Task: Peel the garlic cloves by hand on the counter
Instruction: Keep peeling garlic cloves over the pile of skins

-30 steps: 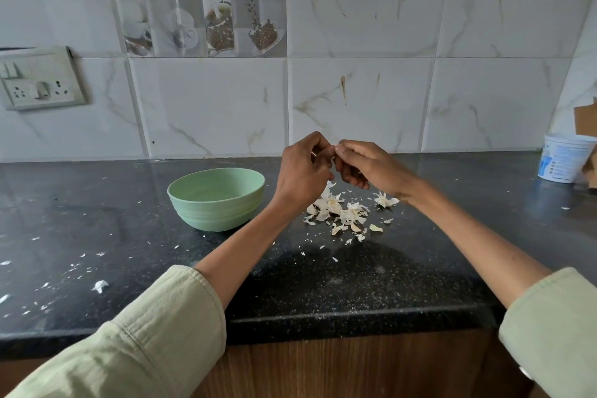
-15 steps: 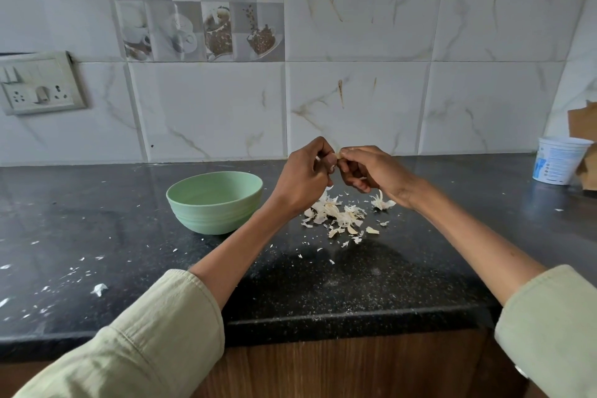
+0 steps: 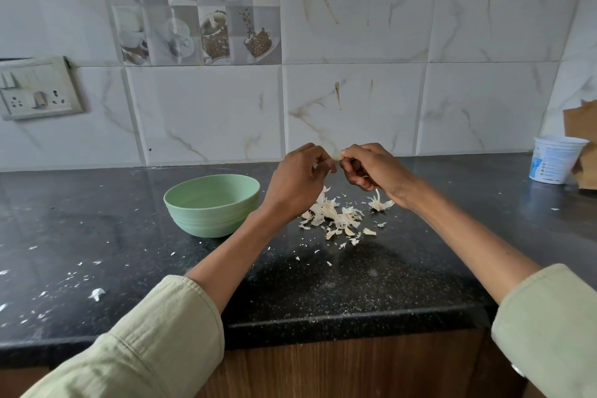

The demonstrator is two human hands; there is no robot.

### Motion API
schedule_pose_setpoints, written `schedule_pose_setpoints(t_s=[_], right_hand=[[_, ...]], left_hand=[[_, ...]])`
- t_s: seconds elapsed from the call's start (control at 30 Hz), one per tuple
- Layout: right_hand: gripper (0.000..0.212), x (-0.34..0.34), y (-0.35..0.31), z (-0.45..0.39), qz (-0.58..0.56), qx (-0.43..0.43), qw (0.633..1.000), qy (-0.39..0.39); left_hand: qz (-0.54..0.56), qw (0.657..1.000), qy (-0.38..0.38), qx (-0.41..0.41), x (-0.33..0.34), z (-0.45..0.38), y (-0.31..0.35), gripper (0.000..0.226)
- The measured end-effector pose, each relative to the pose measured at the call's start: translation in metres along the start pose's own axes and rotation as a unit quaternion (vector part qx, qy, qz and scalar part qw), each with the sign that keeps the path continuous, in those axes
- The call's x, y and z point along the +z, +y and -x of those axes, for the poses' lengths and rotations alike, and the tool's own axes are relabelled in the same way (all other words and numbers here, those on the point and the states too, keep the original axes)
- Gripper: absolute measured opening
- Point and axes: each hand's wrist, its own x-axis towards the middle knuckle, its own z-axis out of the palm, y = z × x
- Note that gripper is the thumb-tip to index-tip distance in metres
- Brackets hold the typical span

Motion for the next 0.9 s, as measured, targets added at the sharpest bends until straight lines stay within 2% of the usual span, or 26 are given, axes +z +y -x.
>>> schedule_pose_setpoints(t_s=[0.13,0.23,0.47,0.57,0.63,0.8,0.9], right_hand=[[0.039,0.000,0.000,0.000,0.000,0.000,1.000,0.000],[0.040,0.000,-0.001,0.000,0.008,0.005,1.000,0.001],[0.044,0.000,-0.001,0.000,0.004,0.005,1.000,-0.023],[0.048,0.001,0.001,-0.002,0.002,0.005,0.999,-0.041],[0.047,0.001,0.003,-0.004,0.006,0.000,1.000,-0.027],[0.015,-0.006,0.007,-0.009,0.003,-0.054,0.998,0.030],[0.013,-0.005,0.008,-0.010,0.012,-0.103,0.994,0.037]], left_hand=[[-0.004,1.000,0.007,-0.005,-0.002,0.000,0.000,0.007],[0.039,0.999,0.014,-0.004,-0.003,0.001,0.002,0.019],[0.069,0.997,0.035,0.000,-0.005,0.001,0.007,0.004],[0.100,0.994,0.040,-0.015,-0.006,0.002,0.009,0.007],[0.120,0.991,0.044,-0.034,-0.006,0.001,0.009,0.009],[0.145,0.986,0.053,-0.068,-0.008,0.001,0.008,0.012],[0.136,0.987,0.052,-0.063,-0.007,0.001,0.005,0.012]])
